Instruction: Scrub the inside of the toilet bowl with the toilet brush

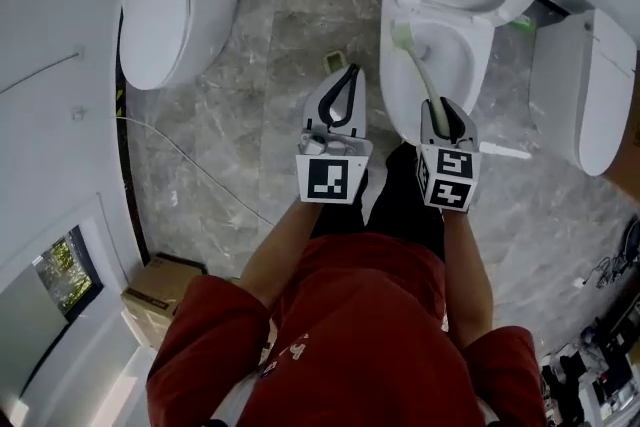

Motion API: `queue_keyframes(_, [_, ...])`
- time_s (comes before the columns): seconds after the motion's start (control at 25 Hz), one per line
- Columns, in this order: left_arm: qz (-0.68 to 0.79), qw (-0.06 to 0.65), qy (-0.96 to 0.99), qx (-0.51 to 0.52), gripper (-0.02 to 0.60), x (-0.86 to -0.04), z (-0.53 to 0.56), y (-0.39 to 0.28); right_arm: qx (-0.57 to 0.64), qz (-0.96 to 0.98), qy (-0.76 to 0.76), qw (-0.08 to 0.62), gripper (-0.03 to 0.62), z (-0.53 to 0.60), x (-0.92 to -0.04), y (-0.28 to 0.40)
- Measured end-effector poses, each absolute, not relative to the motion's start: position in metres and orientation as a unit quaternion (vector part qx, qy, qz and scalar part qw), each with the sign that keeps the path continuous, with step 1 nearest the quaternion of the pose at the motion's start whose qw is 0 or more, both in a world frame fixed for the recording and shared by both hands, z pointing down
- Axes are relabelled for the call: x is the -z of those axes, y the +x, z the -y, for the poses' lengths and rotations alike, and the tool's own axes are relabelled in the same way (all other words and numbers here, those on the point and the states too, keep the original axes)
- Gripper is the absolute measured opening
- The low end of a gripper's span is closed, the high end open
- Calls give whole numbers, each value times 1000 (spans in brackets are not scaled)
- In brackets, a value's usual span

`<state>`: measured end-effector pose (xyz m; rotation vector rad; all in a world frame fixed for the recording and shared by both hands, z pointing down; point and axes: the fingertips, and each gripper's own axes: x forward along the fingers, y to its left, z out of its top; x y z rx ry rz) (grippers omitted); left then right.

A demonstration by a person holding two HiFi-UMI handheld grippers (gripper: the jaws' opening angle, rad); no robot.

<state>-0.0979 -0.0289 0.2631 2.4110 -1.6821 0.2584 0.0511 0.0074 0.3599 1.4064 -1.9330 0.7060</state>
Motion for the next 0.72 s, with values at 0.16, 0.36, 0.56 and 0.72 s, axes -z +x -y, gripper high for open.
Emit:
queue_keyframes(0.16, [543,95,828,-102,-3,-266,37,-28,-271,728,544,316,103,-14,-365,120])
queue_keyframes(0.36, [550,128,815,-130,-3,-309,47,31,-292,727,512,352,104,-14,-431,186])
queue_keyframes(0.56, [559,135,804,-149,-3,-365,58,66,-257,756,435,417,103,-10,-531,218])
queue_keyframes(0.72, [550,134,808,-164,-3,-421,64,70,-226,766,387,461,103,-2,-604,225])
